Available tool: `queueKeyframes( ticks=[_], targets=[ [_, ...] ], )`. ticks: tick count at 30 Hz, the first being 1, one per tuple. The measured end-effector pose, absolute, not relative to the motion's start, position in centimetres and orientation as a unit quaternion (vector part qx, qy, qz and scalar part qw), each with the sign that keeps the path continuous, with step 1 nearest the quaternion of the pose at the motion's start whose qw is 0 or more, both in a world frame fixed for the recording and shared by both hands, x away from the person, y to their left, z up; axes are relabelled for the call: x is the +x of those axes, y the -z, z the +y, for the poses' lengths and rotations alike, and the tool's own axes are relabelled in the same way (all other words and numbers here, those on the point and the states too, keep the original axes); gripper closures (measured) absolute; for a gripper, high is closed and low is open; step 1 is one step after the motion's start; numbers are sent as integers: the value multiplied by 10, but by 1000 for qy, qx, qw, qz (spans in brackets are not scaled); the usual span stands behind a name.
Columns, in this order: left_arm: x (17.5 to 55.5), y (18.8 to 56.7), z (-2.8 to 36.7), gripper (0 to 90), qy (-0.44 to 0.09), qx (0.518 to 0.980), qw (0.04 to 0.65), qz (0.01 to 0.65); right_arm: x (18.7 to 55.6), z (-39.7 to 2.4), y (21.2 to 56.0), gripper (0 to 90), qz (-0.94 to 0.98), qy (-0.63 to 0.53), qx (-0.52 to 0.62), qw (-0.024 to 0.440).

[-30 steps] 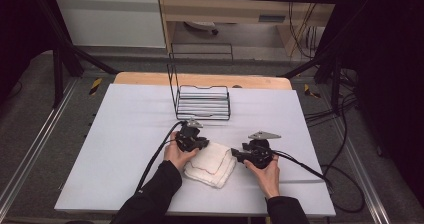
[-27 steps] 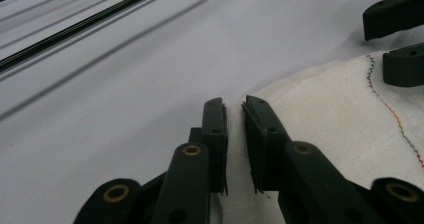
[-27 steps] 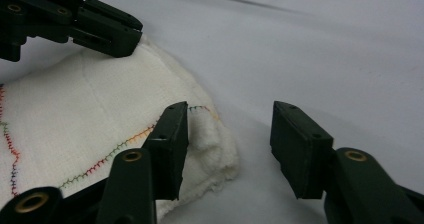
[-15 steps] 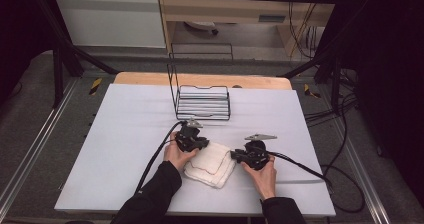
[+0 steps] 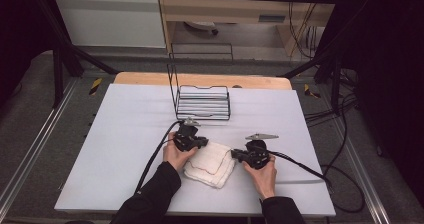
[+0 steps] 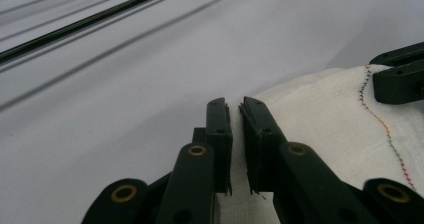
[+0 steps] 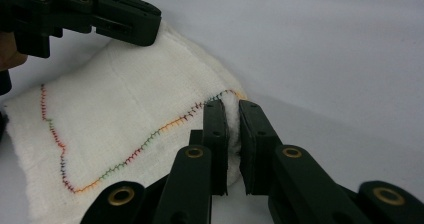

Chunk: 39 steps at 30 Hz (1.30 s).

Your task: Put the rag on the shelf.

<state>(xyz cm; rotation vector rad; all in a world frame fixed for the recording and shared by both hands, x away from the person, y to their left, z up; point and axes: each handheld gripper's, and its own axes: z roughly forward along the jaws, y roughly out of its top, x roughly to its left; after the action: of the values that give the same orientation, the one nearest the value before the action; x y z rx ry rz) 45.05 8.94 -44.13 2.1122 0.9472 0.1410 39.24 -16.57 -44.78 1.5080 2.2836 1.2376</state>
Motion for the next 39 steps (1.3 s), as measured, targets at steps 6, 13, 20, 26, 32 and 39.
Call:
queueKeyframes(
  ticks=[6, 13, 20, 26, 32, 39],
  targets=[
    [442, 425, 102, 822, -61, 825, 428, 364, 389, -168, 436, 836, 753, -444, 481, 72],
    [433, 411, 112, 823, -77, 822, 439, 355, 385, -164, 425, 836, 756, -463, 454, 85],
    [421, 399, 116, 823, -93, 822, 446, 343, 380, -163, 414, 837, 761, -474, 433, 95],
    [414, 390, 121, 823, -97, 819, 454, 337, 375, -162, 402, 838, 764, -483, 416, 105],
    [405, 380, 124, 823, -105, 816, 461, 334, 370, -159, 392, 838, 767, -485, 403, 117],
    [397, 369, 127, 824, -114, 810, 472, 329, 366, -158, 379, 838, 767, -492, 390, 131]
  ],
)
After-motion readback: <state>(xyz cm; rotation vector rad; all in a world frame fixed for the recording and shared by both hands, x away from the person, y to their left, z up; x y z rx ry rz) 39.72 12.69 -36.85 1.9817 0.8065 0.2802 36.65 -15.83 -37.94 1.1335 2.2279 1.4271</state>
